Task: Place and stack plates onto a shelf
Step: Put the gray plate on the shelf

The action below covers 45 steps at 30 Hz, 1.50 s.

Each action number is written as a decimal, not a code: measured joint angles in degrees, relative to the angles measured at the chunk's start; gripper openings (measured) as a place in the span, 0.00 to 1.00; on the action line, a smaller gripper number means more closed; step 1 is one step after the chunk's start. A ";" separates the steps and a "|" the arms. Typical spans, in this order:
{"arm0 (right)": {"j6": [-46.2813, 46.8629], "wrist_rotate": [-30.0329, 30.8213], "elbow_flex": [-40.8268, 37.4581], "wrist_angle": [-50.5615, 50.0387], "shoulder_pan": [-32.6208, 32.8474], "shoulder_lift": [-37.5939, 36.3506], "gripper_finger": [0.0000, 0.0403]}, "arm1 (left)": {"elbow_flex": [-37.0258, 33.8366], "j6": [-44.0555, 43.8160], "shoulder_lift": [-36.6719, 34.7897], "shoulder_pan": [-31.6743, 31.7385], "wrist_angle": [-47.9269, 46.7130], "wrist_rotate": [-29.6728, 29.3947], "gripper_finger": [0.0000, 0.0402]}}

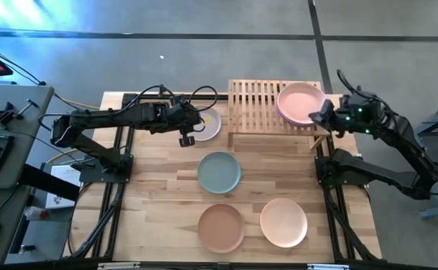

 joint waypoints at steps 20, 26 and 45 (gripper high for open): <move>-32.77 -19.10 0.00 48.55 4.04 1.92 0.27 | -5.39 -23.90 2.94 7.80 -2.17 18.04 0.24; -32.65 -19.29 0.00 48.43 4.00 2.94 0.27 | -5.73 -19.67 8.97 9.50 -1.73 18.05 0.24; -32.83 -20.82 0.00 35.89 4.00 4.31 0.27 | -5.68 17.16 18.97 9.40 2.53 18.28 0.21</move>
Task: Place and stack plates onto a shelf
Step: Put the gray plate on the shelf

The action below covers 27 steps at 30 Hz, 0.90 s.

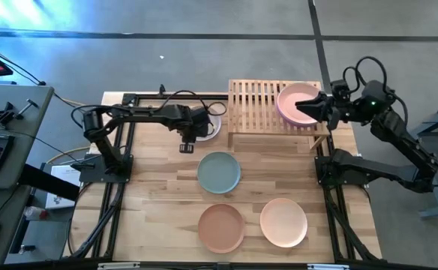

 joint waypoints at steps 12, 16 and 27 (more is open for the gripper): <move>0.49 0.23 0.00 -2.85 0.00 -0.02 0.27 | 0.00 4.17 5.92 0.11 0.63 0.22 0.21; 0.61 0.23 0.00 -2.83 0.00 -0.02 0.27 | 0.00 4.16 7.36 0.22 1.35 0.14 0.21; 0.65 0.23 0.00 -2.81 0.00 -0.02 0.27 | 0.00 3.99 8.16 0.67 3.04 0.79 0.16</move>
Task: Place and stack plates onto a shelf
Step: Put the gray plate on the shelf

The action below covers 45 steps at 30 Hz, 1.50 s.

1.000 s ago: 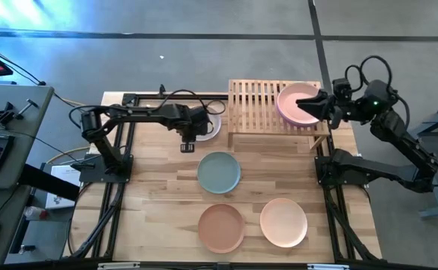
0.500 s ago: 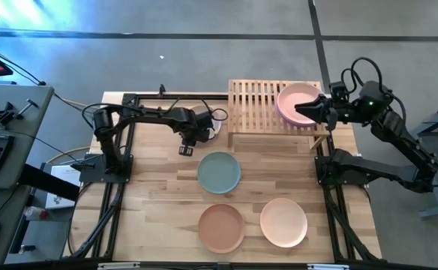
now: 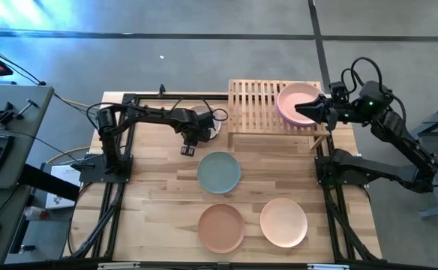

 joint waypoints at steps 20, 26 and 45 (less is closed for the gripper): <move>-0.01 4.24 0.00 -0.02 -0.01 0.00 0.27 | -0.04 -3.09 -6.74 0.12 -7.41 -1.82 0.01; 1.14 4.79 0.00 -0.02 0.00 0.00 0.27 | -0.04 -3.04 -14.31 0.11 -12.22 -6.35 0.00; 1.53 18.08 0.00 0.11 -0.02 1.79 0.27 | 5.16 11.63 -33.87 0.12 -9.39 -16.66 0.01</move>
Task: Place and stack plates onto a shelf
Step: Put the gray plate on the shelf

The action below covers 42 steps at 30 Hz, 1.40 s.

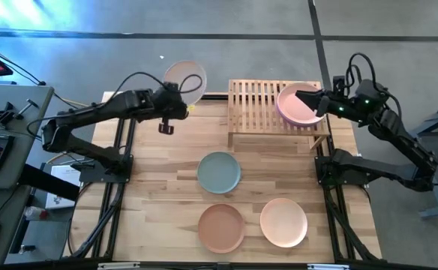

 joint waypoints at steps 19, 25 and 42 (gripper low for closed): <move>5.84 -0.57 -0.02 11.27 2.99 9.85 0.27 | 4.35 27.70 3.22 -0.17 13.91 2.33 0.01; 5.76 -0.58 -0.02 21.34 5.05 11.44 0.27 | 4.35 34.58 7.48 -1.07 16.06 2.94 0.01; -11.35 11.89 -0.01 24.78 7.15 13.43 0.27 | 4.33 37.48 14.50 -6.24 15.33 -1.24 0.01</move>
